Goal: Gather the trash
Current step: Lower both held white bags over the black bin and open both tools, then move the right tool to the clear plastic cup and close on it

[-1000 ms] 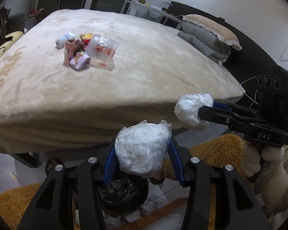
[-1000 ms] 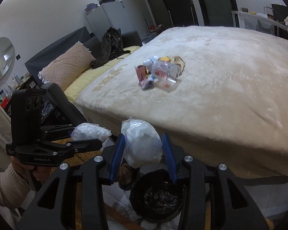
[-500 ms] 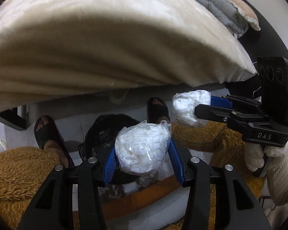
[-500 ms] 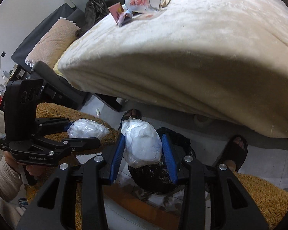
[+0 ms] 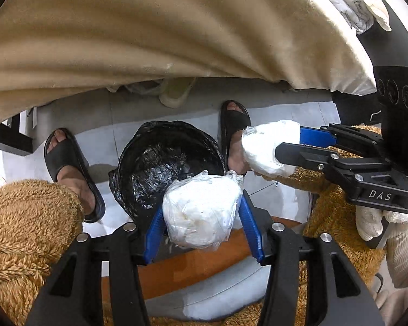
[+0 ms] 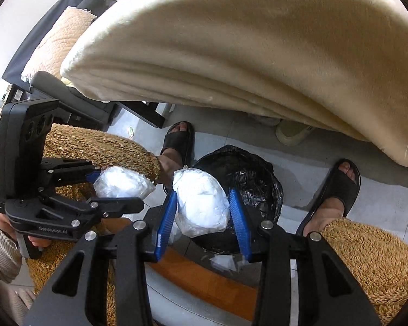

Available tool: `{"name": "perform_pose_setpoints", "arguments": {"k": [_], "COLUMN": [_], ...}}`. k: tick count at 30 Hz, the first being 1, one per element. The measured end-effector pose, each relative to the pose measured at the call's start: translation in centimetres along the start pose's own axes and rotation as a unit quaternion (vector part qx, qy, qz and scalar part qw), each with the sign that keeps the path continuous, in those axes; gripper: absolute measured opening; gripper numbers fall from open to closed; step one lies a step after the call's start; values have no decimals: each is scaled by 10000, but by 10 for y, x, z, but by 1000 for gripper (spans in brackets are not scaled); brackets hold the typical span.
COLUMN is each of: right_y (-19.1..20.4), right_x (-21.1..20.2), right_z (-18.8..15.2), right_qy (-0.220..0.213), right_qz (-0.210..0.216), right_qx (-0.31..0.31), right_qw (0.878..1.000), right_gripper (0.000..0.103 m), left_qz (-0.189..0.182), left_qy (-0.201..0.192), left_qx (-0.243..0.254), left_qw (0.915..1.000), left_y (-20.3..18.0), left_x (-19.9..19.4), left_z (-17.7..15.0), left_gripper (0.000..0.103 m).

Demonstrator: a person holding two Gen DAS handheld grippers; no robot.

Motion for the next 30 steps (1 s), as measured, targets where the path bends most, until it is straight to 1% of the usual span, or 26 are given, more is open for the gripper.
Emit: {"name": "perform_pose_setpoints", "arguments": {"k": [1,2,4,7,11,13,16,19,23,27,28,30], "right_y": [-2,-4,-5,-4,0,4,15,30,46,61,65,72], "right_x": [0,0,-2,-5,-17,-27,-50,-77,-107,-136,-142,-152], "right_z": [1,2,4,6,10,13,22,33,52,74,80,92], "right_qy": [10,23,-26,-90,-242,-374,-715,-1087,-1552,-2003,-2091,-2282], "right_qz": [43,75,60,68,62,97,103,200,290,429,450,503], "right_qx": [37,70,113,174,149,118,-27,-196,-364,-443,-464,-492], "right_qw": [10000,9999,9999,9998,9996,9992,9974,9937,9868,9778,9757,9711], "right_gripper": [42,44,45,50,50,50,50,50,50,50,51,56], "left_qz": [89,146,133,189,274,278,419,574,786,1043,1127,1291], "left_qy": [20,14,-42,-155,-317,-487,-803,-1154,-1529,-1886,-1976,-2128], "left_qx": [12,27,35,46,34,48,113,160,220,305,327,333], "left_qw": [10000,9999,9999,9997,9991,9984,9958,9915,9849,9760,9732,9679], "left_y": [0,0,-2,-2,-4,-7,-11,-14,-15,-9,-7,0], "left_x": [0,-1,-5,-12,-25,-37,-61,-87,-120,-158,-167,-185], "left_z": [0,0,0,1,3,5,11,20,32,47,51,58], "left_gripper": [71,76,76,76,76,76,76,76,76,76,76,76]}}
Point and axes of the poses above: each gripper's, at about its wrist camera, not at the fingertips, and x roughly the way its jaws point, y to its left, z to its top, the point moved 8 cm from there along x, roughly the way its jaws point, and after that the axes turned 15 degrees about x, right-handed, at the moved point
